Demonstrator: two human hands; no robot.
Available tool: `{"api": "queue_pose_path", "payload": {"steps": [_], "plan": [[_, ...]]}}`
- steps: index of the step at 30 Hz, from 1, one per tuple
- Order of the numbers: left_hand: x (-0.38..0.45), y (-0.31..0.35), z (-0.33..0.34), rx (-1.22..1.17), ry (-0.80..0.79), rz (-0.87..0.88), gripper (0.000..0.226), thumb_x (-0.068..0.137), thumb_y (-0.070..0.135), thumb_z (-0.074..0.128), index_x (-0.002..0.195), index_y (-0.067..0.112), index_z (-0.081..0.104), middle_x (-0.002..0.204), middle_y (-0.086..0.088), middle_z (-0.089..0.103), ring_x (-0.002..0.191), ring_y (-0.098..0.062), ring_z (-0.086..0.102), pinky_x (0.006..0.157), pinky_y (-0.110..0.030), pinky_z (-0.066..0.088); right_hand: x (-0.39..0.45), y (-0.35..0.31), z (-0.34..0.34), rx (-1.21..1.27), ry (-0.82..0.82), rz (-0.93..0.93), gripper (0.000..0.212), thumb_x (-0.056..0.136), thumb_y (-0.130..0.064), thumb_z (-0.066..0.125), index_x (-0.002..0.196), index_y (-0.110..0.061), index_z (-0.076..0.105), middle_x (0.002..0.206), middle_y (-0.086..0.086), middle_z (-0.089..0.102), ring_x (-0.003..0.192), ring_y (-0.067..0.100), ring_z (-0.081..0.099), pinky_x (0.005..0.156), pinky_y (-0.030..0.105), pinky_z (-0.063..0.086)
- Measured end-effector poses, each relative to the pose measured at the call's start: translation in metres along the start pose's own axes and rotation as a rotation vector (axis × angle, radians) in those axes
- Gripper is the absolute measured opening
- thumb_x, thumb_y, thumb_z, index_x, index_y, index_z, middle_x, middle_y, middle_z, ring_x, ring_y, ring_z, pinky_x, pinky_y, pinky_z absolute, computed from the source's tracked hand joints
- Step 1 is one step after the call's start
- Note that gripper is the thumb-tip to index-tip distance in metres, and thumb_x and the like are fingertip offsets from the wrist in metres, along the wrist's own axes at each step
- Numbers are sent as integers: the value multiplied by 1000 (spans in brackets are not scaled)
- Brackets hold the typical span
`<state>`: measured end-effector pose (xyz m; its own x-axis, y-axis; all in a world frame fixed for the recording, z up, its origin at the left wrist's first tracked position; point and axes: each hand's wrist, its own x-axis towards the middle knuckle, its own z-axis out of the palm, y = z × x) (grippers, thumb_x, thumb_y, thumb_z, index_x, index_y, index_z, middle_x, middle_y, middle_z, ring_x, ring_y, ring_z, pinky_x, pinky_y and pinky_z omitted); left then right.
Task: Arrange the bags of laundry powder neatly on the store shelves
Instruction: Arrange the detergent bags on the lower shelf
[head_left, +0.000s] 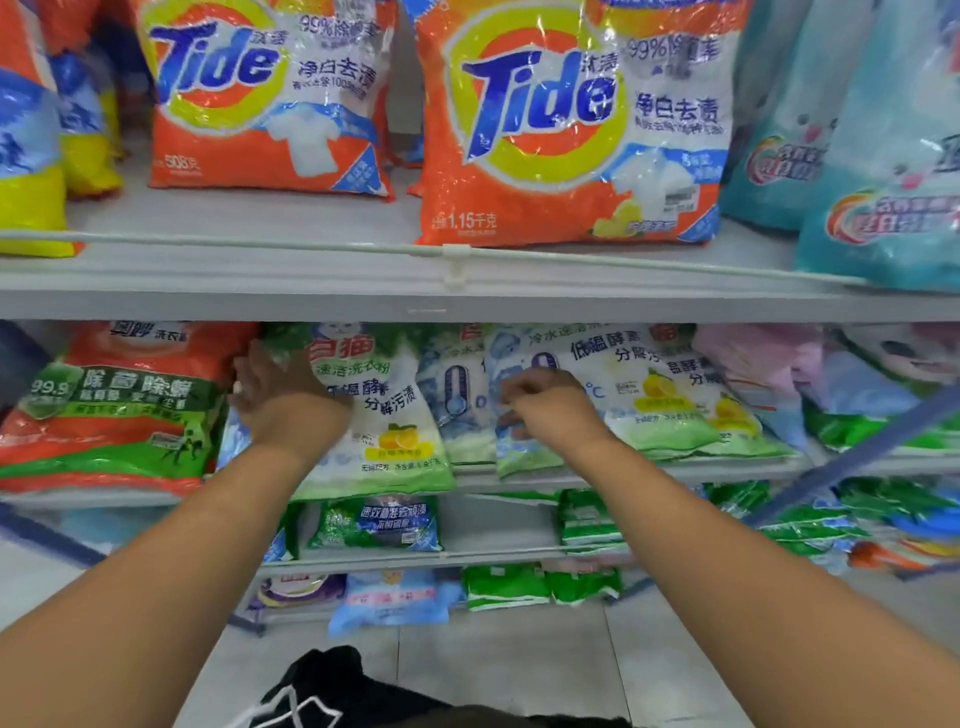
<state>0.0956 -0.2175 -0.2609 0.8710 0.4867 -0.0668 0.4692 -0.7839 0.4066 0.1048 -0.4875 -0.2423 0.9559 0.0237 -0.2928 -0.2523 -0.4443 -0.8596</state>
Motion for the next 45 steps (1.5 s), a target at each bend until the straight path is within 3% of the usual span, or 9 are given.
{"api": "queue_pose_path", "payload": {"steps": [2,6,11,18,31,36,38,40,45], "plan": [[-14,31,16,29,24,177,75,86,34,71,151,15,38,162,-24,21,152,-37,14,123,-45,16,0,8,-40,-105,178,-69,16,96,-19,59,98,-16,74,100,8,75,90,28,72,74,34,59],[-42,99,38,-188,-271,245,58,91,38,67,142,14,53,147,-13,50,134,-33,49,112,-41,41,2,34,-111,-311,253,-59,21,96,-18,58,109,-9,72,113,10,70,105,27,65,84,27,47],[-74,136,56,-205,-48,258,29,83,45,60,80,16,62,86,-15,62,92,-39,64,83,-42,51,10,64,-152,-313,127,7,45,93,-31,65,136,-20,59,143,0,56,119,16,57,90,12,36],[-92,160,73,-356,-290,78,74,96,48,62,152,7,37,157,-17,40,142,-32,42,111,-34,37,23,64,-154,-408,111,-18,63,91,-49,63,144,-17,49,149,12,46,140,28,42,114,31,36],[-40,174,97,-388,-346,-18,109,72,67,77,154,7,36,156,-13,45,137,-31,50,103,-36,43,71,60,-157,-407,101,97,97,83,-74,59,155,-14,33,160,6,38,144,27,41,114,34,35],[-44,191,109,-422,-305,-56,100,77,66,73,153,12,36,154,-12,46,129,-30,55,83,-29,42,86,81,-170,-161,-75,148,94,53,-85,74,122,-22,65,137,-5,61,117,18,62,106,33,46],[-52,199,112,-458,-300,-58,99,82,58,75,157,15,27,155,-11,46,127,-31,56,77,-28,43,90,95,-170,-59,-71,128,76,52,-80,78,101,-23,68,136,1,65,115,21,65,106,41,49],[-60,204,111,-440,-295,-55,102,80,60,75,159,19,25,152,-10,50,122,-32,61,71,-29,47,85,96,-169,11,-56,99,62,72,-63,80,112,-18,67,135,1,64,115,23,64,102,34,47],[-78,220,110,-508,-262,50,96,85,53,74,161,35,17,162,-1,37,124,-31,59,56,-23,45,75,98,-194,102,45,-37,45,90,-28,75,129,-9,62,121,2,67,91,18,64,59,13,46]]}}
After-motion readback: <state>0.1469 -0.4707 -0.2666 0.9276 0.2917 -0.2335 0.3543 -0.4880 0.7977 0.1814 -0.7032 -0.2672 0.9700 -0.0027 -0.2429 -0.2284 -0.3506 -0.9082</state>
